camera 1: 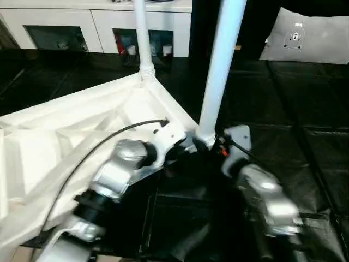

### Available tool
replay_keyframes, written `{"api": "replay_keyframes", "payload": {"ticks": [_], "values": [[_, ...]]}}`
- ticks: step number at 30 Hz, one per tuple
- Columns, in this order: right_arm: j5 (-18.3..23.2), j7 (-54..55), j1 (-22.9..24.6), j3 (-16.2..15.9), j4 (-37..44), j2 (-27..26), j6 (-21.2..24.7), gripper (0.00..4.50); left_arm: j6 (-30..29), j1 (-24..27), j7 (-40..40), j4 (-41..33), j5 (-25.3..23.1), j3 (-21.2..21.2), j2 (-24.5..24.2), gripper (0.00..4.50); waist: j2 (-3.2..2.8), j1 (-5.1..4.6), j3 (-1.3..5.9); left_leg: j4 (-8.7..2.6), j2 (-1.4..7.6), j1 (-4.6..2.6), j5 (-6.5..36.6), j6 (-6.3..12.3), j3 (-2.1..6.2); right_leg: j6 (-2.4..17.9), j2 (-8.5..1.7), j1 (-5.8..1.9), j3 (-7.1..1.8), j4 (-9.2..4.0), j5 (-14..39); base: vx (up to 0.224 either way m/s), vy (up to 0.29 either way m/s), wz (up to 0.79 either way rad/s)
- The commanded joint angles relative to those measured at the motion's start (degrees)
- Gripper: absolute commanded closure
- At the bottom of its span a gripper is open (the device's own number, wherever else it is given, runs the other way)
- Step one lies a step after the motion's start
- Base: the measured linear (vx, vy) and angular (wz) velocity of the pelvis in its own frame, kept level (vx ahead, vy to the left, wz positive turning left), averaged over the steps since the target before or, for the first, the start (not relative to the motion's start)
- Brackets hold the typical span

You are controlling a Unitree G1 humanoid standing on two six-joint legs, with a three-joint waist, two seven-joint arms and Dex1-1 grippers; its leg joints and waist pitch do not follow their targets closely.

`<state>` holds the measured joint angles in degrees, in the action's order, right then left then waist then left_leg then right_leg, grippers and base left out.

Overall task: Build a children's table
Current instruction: Rotate leg to tighten

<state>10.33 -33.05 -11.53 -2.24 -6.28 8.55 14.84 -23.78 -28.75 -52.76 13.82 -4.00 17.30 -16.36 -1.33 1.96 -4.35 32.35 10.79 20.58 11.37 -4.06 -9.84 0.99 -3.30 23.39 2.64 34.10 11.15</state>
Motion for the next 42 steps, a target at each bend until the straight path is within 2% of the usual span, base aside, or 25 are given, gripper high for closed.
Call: {"api": "replay_keyframes", "payload": {"ticks": [1,2,4,5,6,8,13,14,15,18,19,21,23,25,28,30,31,38,42], "values": [[0.98,-2.13,-0.18,-0.52,1.66,0.02,-0.32,0.23,1.53,0.71,-2.88,0.19,0.41,1.59,-0.33,4.5,0.3,0.21,3.35,-2.83,1.91,0.3,4.52,6.17,0.34,13.93,-4.2,-3.85,-2.61,-3.49,2.27,0.0,0.0,0.0],[2.54,-7.32,-0.1,-0.45,2.5,3.24,-0.25,0.13,4.58,1.04,-7.35,0.09,1.17,2.92,-2.98,4.5,0.32,0.45,3.28,-2.92,1.98,0.08,5.93,5.64,0.43,13.42,-4.24,-3.79,-2.6,-3.73,5.6,0.0,0.0,0.0],[4.47,-14.2,-0.35,-0.93,3.03,7.48,0.26,0.05,8.64,0.84,-12.8,1.18,1.23,4.57,-6.22,4.5,0.41,0.56,3.27,-2.96,2.07,-0.07,6.67,5.4,0.42,13.07,-4.21,-3.67,-2.61,-3.92,7.13,0.0,0.0,0.0],[5.53,-17.84,-0.61,-1.3,3.21,9.79,0.8,0.05,10.7,0.55,-15.87,2.15,1.69,4.94,-7.59,4.5,0.28,0.84,3.32,-2.84,2.16,-0.32,6.26,5.49,0.26,13.3,-4.14,-3.49,-2.78,-3.64,5.96,0.0,0.0,0.0],[5.53,-17.84,-0.61,-1.3,3.21,9.79,0.8,0.05,10.7,0.55,-15.87,2.15,1.69,4.94,-7.59,4.5,0.3,0.93,3.26,-2.88,2.2,-0.32,6.2,5.38,0.25,13.49,-4.11,-3.46,-2.77,-3.59,5.57,0.0,0.0,0.0],[6.31,-24.14,-1.34,-2.94,3.4,13.89,0.85,0.05,13.13,-0.79,-20.13,4.21,2.45,5.11,-9.52,4.5,0.32,1.24,3.36,-2.85,2.16,-0.39,6.44,5.33,0.23,13.74,-4.14,-3.51,-2.69,-3.49,5.45,0.0,0.0,0.0],[7.19,-30.96,-3.08,-4.42,2.68,17.14,1.14,0.05,16.11,-2.28,-25.14,6.35,3.21,5.63,-11.17,4.5,0.45,1.64,3.77,-2.57,2.19,-0.3,4.71,5.6,0.25,14.61,-4.34,-3.79,-2.59,-2.97,3.22,0.0,0.0,0.0],[7.73,-33.3,-4.17,-4.9,2.08,18.0,1.55,0.21,16.87,-2.75,-27.54,6.53,3.83,6.21,-12.02,4.5,0.66,1.74,3.9,-2.44,2.17,-0.28,4.08,5.88,0.19,15.07,-4.33,-3.84,-2.56,-2.77,2.06,0.0,0.0,0.0],[8.11,-34.59,-4.8,-5.3,1.66,18.5,1.61,0.31,17.8,-3.06,-28.66,6.78,4.12,6.62,-12.43,4.5,0.51,1.87,3.95,-2.37,2.22,-0.22,3.27,6.18,0.17,15.41,-4.29,-3.8,-2.52,-2.56,0.98,0.0,0.0,0.0],[8.81,-37.13,-6.27,-6.18,0.6,19.2,1.94,0.53,19.56,-3.53,-31.52,7.25,4.86,7.18,-12.96,4.5,0.58,2.09,3.96,-2.22,2.23,-0.21,3.28,6.46,0.1,15.63,-4.29,-3.73,-2.46,-2.51,1.21,0.0,0.0,0.0],[8.94,-37.8,-6.65,-6.43,0.28,19.29,2.0,0.53,20.07,-3.6,-32.4,7.38,4.96,7.24,-13.02,4.5,0.67,2.29,3.97,-2.21,2.3,-0.26,3.6,6.23,0.06,15.62,-4.33,-3.72,-2.45,-2.54,2.06,0.0,0.0,0.0],[9.26,-38.93,-7.21,-6.91,-0.06,19.43,2.46,0.85,20.35,-3.55,-33.65,7.1,5.14,7.43,-13.16,4.5,0.61,2.77,3.92,-2.23,2.4,-0.35,4.42,5.55,0.04,15.29,-4.4,-3.57,-2.48,-2.68,4.29,0.0,0.0,0.0],[9.64,-40.27,-7.76,-7.49,-0.29,19.59,3.2,0.86,20.74,-3.48,-34.46,6.73,5.09,7.89,-13.34,4.5,0.7,3.11,3.99,-2.26,2.45,-0.43,4.61,5.06,0.07,15.02,-4.39,-3.54,-2.5,-2.63,5.04,0.0,0.0,0.0],[9.88,-40.9,-8.09,-7.91,-0.46,19.47,3.74,1.2,21.1,-3.41,-34.75,6.51,5.02,8.24,-13.52,4.5,0.77,3.2,3.93,-2.27,2.46,-0.39,5.41,4.56,0.09,14.75,-4.41,-3.46,-2.52,-2.71,6.17,0.0,0.0,0.0],[10.29,-41.25,-8.36,-8.34,-0.81,19.13,4.52,1.29,21.42,-3.41,-34.9,6.45,5.12,8.46,-13.57,4.5,0.82,3.24,3.75,-2.32,2.36,-0.31,6.9,3.59,0.14,14.1,-4.49,-3.4,-2.57,-2.96,9.13,0.0,0.0,0.0],[10.06,-41.36,-8.67,-8.81,-1.59,18.58,4.58,1.56,21.74,-3.44,-35.23,6.36,4.95,8.5,-13.39,4.5,0.89,3.21,3.74,-2.35,2.31,-0.34,7.38,3.12,0.19,13.34,-4.49,-3.35,-2.6,-3.1,10.85,0.0,0.0,0.0],[10.05,-41.29,-8.78,-8.85,-1.84,18.41,4.78,1.56,21.66,-3.46,-35.29,6.24,4.92,8.51,-13.29,4.5,0.78,3.21,3.68,-2.4,2.29,-0.33,7.54,2.86,0.22,13.1,-4.51,-3.3,-2.6,-3.2,11.78,0.0,0.0,0.0],[9.92,-40.63,-9.79,-9.5,-3.49,17.23,5.97,2.11,21.79,-3.65,-35.34,6.07,4.77,9.05,-12.79,4.5,0.87,3.21,3.9,-2.22,2.24,-0.19,5.96,3.15,0.2,13.64,-4.39,-3.4,-2.55,-2.8,8.55,0.0,0.0,0.0],[10.03,-40.44,-10.01,-10.27,-3.56,16.47,6.76,2.42,21.59,-3.46,-35.22,5.67,4.65,9.35,-12.64,4.5,1.02,3.15,3.8,-2.28,2.18,-0.18,6.67,2.91,0.21,12.98,-4.44,-3.38,-2.55,-3.03,10.79,0.0,0.0,0.0]]}}
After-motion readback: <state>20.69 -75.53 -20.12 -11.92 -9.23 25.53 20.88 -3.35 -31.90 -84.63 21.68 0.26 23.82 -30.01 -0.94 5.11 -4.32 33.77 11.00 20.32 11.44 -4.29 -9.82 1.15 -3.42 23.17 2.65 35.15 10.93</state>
